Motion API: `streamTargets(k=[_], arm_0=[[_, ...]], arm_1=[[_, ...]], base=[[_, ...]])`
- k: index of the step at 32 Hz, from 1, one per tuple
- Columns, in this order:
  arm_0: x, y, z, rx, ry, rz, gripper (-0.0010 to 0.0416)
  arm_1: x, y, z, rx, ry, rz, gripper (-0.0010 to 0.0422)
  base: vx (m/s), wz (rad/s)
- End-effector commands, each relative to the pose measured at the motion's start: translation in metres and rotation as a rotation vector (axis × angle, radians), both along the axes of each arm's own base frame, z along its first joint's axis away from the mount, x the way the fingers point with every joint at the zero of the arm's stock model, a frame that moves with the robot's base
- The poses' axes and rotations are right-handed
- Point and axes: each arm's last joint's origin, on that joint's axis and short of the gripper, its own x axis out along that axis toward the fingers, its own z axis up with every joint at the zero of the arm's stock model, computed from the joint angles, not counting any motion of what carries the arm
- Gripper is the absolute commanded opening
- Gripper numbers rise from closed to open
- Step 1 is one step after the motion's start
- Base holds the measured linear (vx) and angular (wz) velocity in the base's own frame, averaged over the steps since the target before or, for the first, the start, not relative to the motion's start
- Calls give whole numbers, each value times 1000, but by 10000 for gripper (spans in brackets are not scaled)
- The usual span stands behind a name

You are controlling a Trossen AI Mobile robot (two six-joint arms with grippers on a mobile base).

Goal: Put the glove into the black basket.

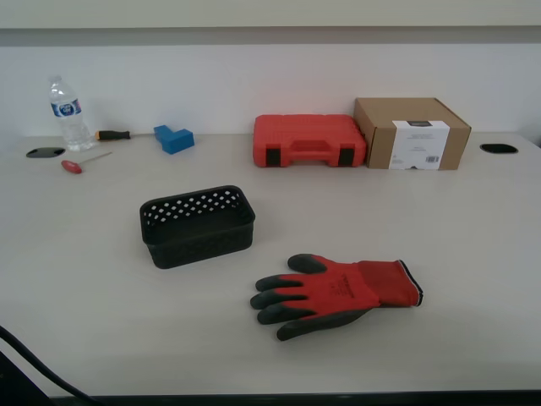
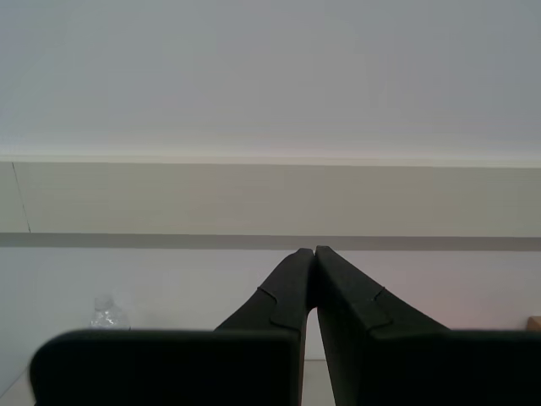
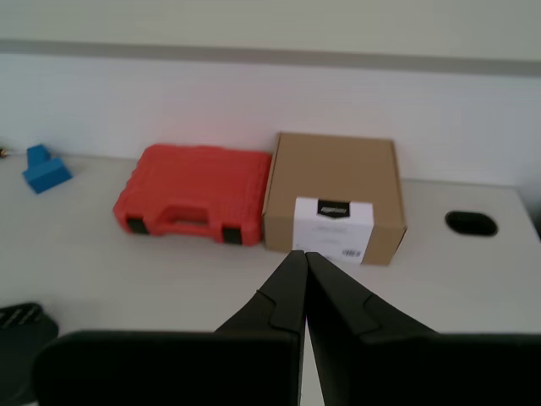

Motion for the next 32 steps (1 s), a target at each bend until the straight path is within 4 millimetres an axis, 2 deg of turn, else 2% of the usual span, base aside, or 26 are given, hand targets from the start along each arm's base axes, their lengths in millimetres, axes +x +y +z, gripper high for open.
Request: streamTargets(k=[1, 4, 10, 18, 26, 32], arm_0=[[-1, 5, -12, 20, 103, 45, 1], [2, 12, -27, 22, 230, 69, 1], [15, 32, -49, 13, 349, 137, 1], [34, 82, -97, -8, 543, 260, 1], [41, 133, -161, -69, 730, 384, 1], [42, 158, -209, -115, 815, 455, 1]], arm_1=[[0, 0, 1, 1, -6, 2, 0], [0, 0, 1, 1, -6, 2, 0], [0, 0, 1, 1, -6, 2, 0], [0, 0, 1, 1, -6, 2, 0], [0, 0, 1, 1, -6, 2, 0], [0, 0, 1, 1, -6, 2, 0]], base=[[0, 0], [0, 0], [0, 0], [0, 0], [0, 0], [0, 0]])
